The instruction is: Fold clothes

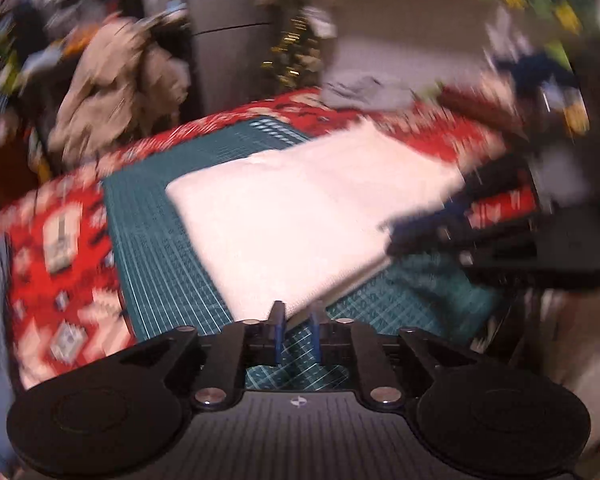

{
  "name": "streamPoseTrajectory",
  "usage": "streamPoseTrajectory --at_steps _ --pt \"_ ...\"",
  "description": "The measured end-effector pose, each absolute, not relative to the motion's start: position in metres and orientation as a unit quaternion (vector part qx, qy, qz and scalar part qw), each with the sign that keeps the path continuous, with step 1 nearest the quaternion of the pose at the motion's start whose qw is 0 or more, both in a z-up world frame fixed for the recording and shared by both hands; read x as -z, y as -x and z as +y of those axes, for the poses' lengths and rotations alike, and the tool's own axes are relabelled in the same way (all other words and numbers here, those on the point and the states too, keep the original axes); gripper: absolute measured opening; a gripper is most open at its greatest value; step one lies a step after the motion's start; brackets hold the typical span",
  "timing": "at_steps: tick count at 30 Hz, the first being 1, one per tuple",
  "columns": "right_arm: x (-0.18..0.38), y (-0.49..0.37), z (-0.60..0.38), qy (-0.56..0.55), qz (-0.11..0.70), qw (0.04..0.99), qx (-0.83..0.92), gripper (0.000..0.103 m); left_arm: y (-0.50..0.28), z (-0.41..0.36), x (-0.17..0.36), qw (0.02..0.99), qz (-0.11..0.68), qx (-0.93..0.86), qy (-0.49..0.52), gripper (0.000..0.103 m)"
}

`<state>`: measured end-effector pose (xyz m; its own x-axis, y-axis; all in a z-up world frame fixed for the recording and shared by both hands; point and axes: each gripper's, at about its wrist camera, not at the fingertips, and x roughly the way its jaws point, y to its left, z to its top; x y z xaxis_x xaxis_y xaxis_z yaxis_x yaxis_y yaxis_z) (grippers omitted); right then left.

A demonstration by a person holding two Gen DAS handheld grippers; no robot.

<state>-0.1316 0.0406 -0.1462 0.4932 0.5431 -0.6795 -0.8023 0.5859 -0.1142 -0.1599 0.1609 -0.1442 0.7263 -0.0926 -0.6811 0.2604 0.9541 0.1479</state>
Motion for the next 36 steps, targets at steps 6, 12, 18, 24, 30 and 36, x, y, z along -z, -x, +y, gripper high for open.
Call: streamPoseTrajectory --at_steps 6,12,18,24,30,36 --pt "0.154 0.154 0.064 0.389 0.204 0.783 -0.440 0.013 0.172 0.134 0.163 0.885 0.288 0.100 -0.351 0.030" --pt "0.166 0.165 0.077 0.433 0.176 0.759 -0.454 0.013 0.184 0.126 0.192 0.819 0.242 0.122 -0.506 0.037" --pt "0.175 0.173 0.085 0.452 0.153 0.751 -0.456 0.020 0.187 0.130 0.201 0.805 0.214 0.116 -0.540 0.036" --pt "0.191 0.184 0.098 0.493 0.101 0.732 -0.459 0.020 0.194 0.131 0.206 0.791 0.188 0.138 -0.566 0.008" --pt "0.217 0.191 0.114 0.546 0.025 0.704 -0.454 0.020 0.193 0.135 0.203 0.796 0.177 0.146 -0.560 0.005" --pt "0.243 0.193 0.133 0.581 -0.024 0.679 -0.448 0.010 0.195 0.135 0.207 0.785 0.172 0.150 -0.575 0.005"
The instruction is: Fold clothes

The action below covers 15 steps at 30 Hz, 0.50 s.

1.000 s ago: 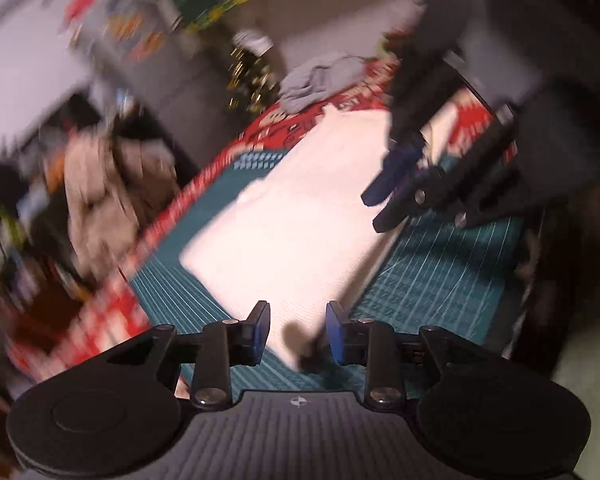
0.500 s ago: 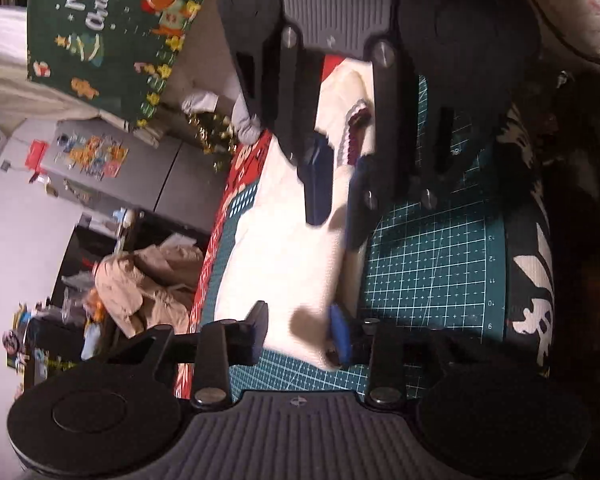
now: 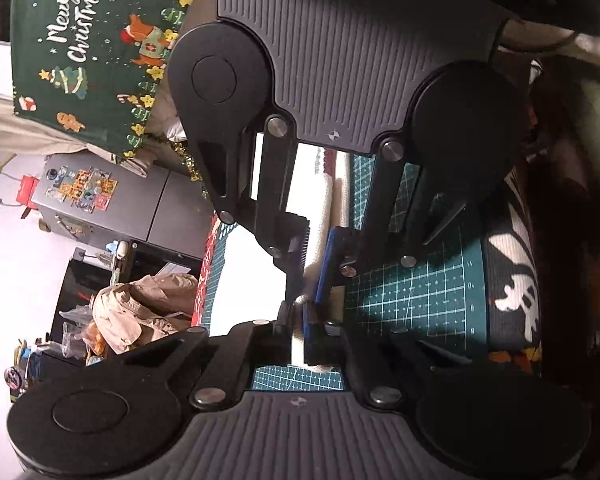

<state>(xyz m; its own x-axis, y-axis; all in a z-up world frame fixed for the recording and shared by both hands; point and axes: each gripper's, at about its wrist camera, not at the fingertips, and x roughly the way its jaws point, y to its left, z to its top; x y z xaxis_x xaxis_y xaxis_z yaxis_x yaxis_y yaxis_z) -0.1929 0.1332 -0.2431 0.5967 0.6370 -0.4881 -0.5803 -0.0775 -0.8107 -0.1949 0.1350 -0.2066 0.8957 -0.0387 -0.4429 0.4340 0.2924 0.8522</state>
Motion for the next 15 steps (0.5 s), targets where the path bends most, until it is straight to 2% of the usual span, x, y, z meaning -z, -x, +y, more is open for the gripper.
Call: streamPoseTrajectory --at_steps 5,15 --pt "0.255 0.191 0.138 0.597 -0.042 0.670 -0.439 0.009 0.199 0.132 0.217 0.771 0.147 0.136 -0.604 0.016" --pt "0.254 0.181 0.139 0.598 -0.033 0.679 -0.424 0.008 0.202 0.132 0.218 0.766 0.160 0.135 -0.608 0.013"
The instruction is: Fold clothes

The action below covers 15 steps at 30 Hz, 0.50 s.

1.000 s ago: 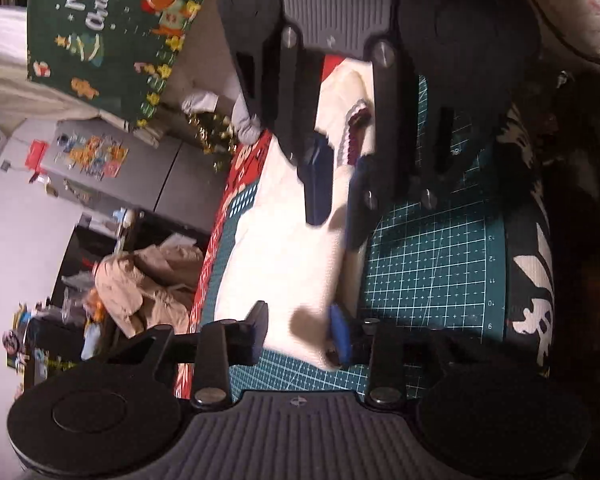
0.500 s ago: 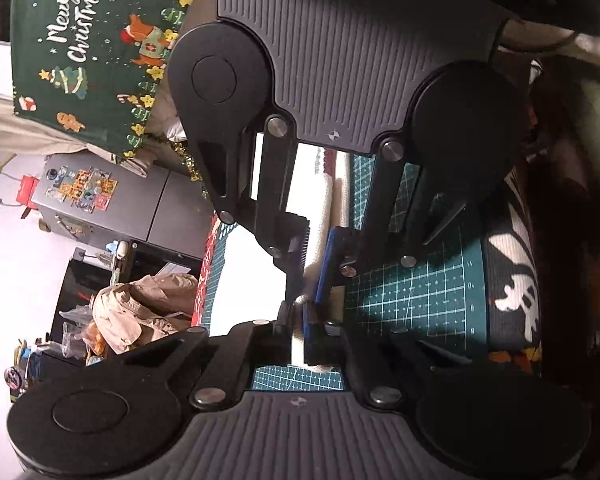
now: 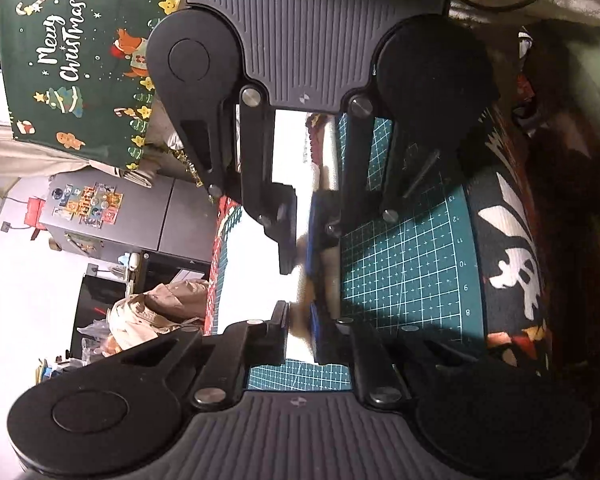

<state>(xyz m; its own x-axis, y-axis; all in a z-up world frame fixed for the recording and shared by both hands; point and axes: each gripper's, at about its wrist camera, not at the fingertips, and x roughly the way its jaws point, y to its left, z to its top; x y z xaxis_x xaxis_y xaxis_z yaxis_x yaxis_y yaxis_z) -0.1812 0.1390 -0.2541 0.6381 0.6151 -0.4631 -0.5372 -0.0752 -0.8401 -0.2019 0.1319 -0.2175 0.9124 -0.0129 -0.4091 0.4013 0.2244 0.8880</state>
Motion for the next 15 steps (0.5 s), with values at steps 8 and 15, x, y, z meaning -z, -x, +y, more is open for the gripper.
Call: streamPoseTrajectory --at_steps 8,15 --pt "0.248 0.179 0.136 0.598 -0.025 0.683 -0.417 0.007 0.200 0.130 0.215 0.776 0.174 0.139 -0.590 0.010" --pt "0.253 0.161 0.117 0.622 -0.012 0.685 -0.379 0.007 0.202 0.131 0.214 0.782 0.180 0.141 -0.581 0.010"
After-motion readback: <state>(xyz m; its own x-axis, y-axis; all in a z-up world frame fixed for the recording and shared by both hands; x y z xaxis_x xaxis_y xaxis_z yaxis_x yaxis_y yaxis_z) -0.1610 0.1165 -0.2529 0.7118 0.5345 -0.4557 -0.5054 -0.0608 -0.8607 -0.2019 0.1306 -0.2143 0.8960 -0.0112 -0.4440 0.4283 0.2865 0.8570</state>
